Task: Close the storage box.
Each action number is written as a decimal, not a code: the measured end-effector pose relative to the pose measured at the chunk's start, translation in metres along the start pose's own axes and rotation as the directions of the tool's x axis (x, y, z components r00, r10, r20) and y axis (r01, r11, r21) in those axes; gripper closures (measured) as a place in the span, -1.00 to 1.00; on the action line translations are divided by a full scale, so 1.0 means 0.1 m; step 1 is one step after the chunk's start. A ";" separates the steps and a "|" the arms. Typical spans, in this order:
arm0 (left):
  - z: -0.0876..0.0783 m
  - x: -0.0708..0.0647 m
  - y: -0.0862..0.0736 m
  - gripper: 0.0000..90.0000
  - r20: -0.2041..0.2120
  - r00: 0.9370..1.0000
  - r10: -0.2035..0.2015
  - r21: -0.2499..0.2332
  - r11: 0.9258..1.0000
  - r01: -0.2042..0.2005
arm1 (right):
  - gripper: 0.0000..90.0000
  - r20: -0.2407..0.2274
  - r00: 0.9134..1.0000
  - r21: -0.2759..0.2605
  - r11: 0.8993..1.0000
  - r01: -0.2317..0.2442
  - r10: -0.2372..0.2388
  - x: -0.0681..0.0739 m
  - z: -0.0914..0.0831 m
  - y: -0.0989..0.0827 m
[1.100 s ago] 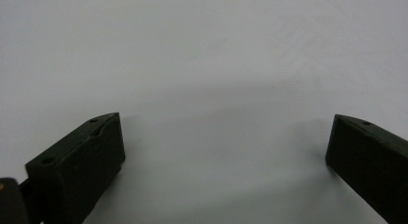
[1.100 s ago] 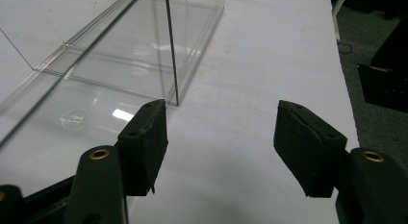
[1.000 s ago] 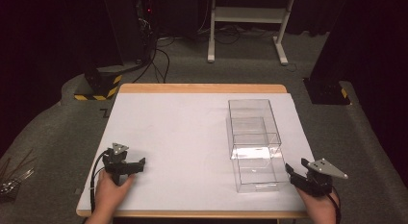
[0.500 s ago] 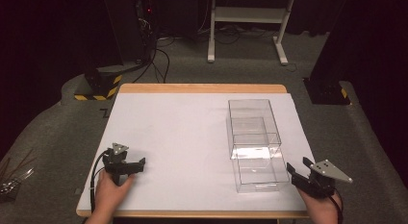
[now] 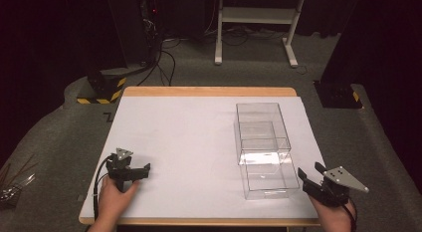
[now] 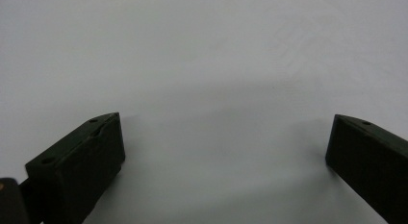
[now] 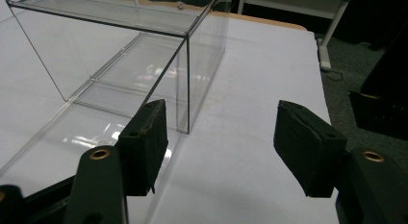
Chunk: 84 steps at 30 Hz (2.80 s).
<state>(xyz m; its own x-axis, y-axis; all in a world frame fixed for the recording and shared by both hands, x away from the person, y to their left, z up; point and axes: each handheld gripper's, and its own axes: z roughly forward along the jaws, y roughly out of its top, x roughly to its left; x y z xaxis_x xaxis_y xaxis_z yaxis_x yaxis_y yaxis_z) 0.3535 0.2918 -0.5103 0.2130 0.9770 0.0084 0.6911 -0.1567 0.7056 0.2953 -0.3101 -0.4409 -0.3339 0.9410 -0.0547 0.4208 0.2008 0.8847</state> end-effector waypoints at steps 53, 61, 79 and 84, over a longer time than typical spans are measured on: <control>0.00 0.00 0.00 -0.99 0.001 1.000 0.000 0.001 1.000 0.000 | -0.19 -0.114 0.992 -0.058 0.997 -0.054 0.047 0.13 -0.35 -0.07; 0.00 0.00 0.00 -0.99 0.001 1.000 -0.001 0.000 1.000 0.001 | -0.21 -0.152 0.988 -0.048 0.998 -0.040 0.032 0.20 -0.33 -0.08; 0.00 0.00 0.00 -0.99 0.001 1.000 -0.001 0.001 1.000 0.001 | -0.23 -0.199 0.979 -0.012 0.999 -0.050 0.047 0.28 -0.31 -0.20; 0.00 0.00 0.00 -0.99 0.001 1.000 -0.001 0.001 1.000 0.001 | -0.25 -0.195 0.980 -0.016 0.999 -0.043 0.039 0.29 -0.28 -0.21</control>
<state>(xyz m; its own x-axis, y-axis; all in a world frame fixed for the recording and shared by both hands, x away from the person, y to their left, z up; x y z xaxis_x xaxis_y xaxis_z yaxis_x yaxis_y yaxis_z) 0.3536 0.2919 -0.5103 0.2128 0.9771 0.0072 0.6922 -0.1560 0.7047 0.2528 -0.2946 -0.4480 -0.4756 0.8768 0.0712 0.4211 0.1559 0.8935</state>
